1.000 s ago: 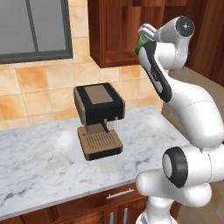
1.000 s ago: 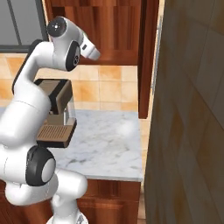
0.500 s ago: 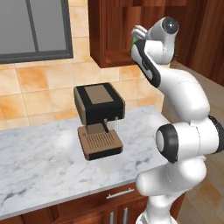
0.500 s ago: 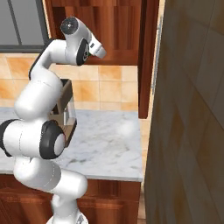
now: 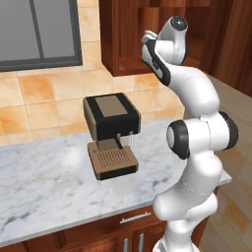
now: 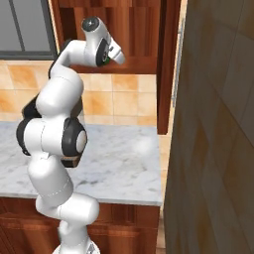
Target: Move the cup from next to the sink to the open cabinet. Then, move the bowl with the mushroom to the fridge to clear the area for faucet cleaning.
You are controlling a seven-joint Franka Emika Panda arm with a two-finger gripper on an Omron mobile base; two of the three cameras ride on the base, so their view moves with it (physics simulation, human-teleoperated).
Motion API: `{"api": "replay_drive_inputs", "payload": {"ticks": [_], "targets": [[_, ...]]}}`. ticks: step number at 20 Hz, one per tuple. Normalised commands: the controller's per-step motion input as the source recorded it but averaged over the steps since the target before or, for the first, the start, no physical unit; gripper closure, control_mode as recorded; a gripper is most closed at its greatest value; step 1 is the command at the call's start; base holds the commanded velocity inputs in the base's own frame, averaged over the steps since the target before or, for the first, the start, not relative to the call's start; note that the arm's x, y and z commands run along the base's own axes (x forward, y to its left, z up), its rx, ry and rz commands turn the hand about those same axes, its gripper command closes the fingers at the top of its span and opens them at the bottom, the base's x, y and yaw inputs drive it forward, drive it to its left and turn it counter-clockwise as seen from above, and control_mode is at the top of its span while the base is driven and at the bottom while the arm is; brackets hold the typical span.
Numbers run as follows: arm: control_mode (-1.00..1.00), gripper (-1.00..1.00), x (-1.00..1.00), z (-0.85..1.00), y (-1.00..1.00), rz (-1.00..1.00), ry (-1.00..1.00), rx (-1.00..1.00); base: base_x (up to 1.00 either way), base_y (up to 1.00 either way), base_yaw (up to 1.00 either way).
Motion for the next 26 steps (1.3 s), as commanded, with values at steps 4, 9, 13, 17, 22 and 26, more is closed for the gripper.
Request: {"api": "replay_drive_inputs", "payload": {"ticks": [4,9,13,17,22,26], "targets": [[-1.00,1.00,0.56,-0.35,0.00,0.00,0.12,0.00,0.00,0.00,0.00],[-1.00,-1.00,0.35,-0.03,0.00,0.00,0.01,0.00,0.00,0.00,0.00],[-1.00,-1.00,0.00,0.23,0.00,-0.03,-0.10,0.00,0.00,0.00,0.00],[-1.00,-1.00,-0.10,0.40,0.00,-0.04,-0.28,0.00,0.00,0.00,0.00],[-1.00,-1.00,-0.98,-0.33,-0.11,0.00,-0.38,0.00,0.00,0.00,0.00],[-1.00,-1.00,-1.00,-1.00,-0.29,0.00,-0.19,0.00,0.00,0.00,0.00]]}}
